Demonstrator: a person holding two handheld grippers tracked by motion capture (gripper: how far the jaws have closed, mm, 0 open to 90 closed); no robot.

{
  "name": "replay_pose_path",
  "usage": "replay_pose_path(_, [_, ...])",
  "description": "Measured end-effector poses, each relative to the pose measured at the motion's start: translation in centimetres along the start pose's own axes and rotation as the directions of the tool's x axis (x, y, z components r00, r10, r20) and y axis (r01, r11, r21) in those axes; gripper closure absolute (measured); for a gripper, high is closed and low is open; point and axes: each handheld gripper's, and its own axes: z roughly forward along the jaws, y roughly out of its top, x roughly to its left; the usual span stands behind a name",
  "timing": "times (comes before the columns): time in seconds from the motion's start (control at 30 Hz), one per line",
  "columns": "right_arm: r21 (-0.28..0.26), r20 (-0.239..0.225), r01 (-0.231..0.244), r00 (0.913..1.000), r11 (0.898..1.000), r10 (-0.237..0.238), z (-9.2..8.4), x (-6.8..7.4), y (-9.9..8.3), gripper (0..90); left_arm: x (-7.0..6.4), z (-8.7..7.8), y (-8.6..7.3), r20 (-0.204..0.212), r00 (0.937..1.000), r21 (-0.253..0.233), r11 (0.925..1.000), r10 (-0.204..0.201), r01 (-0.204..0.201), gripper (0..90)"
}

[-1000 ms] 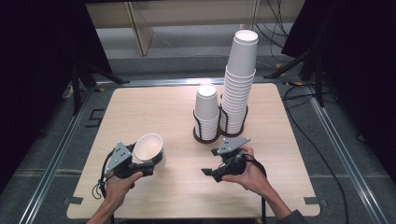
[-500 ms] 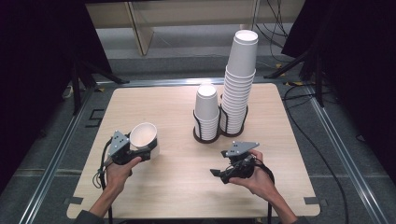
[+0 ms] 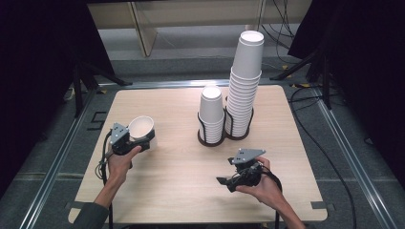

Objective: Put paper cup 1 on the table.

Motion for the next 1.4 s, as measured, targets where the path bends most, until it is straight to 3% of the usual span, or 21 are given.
replay_pose_path(0.2, [0.007, -0.004, 0.002, 1.0000, 1.000, -0.002, 0.3, 0.0, -0.1, 19.0, 1.0, 1.8, 0.2, -0.016, 0.9996, 0.006, 0.9997, -0.022, 0.022, 12.7])
replay_pose_path(0.47, [0.019, 0.001, 0.012, 0.9999, 1.000, -0.012, 0.4, 0.0, -0.1, 19.0, 1.7, 4.4, 0.3, -0.054, 0.9985, 0.016, 0.9998, -0.008, 0.009, 12.5])
replay_pose_path(0.6, [0.018, -0.004, 0.014, 0.9999, 1.000, -0.014, 0.4, 0.0, -0.1, 19.0, 2.4, 5.7, -0.2, -0.080, 0.9965, 0.018, 0.9996, -0.022, 0.023, 12.4])
replay_pose_path(0.77, [0.013, -0.010, 0.034, 0.9994, 0.999, -0.034, 0.5, 0.0, -0.1, 19.0, 2.8, 6.5, -0.4, -0.093, 0.9957, 0.034, 0.9994, -0.007, 0.010, 12.0])
replay_pose_path(0.87, [0.020, -0.016, 0.016, 0.9997, 1.000, -0.016, 0.5, 0.2, -0.1, 19.2, 3.1, 6.9, -0.8, -0.093, 0.9956, 0.040, 0.9991, -0.014, 0.017, 11.5])
replay_pose_path(0.97, [0.021, -0.019, 0.018, 0.9997, 1.000, -0.018, 0.6, 0.2, -0.1, 19.3, 3.0, 7.2, -1.1, -0.091, 0.9958, 0.020, 0.9997, -0.011, 0.013, 11.1])
replay_pose_path(1.07, [0.017, -0.014, 0.042, 0.9990, 0.999, -0.042, 0.6, 0.1, -0.1, 19.2, 3.0, 7.1, -1.3, -0.085, 0.9963, 0.031, 0.9995, 0.008, -0.005, 10.1])
replay_pose_path(1.2, [0.022, -0.020, 0.022, 0.9996, 1.000, -0.022, 0.6, 0.3, -0.1, 19.3, 3.0, 7.2, -1.7, -0.076, 0.9969, 0.056, 0.9983, 0.024, -0.020, 10.6])
replay_pose_path(1.4, [0.023, -0.023, 0.026, 0.9994, 0.999, -0.025, 0.6, 0.3, -0.1, 19.5, 3.1, 6.7, -2.1, -0.059, 0.9982, 0.064, 0.9979, 0.010, -0.006, 11.9])
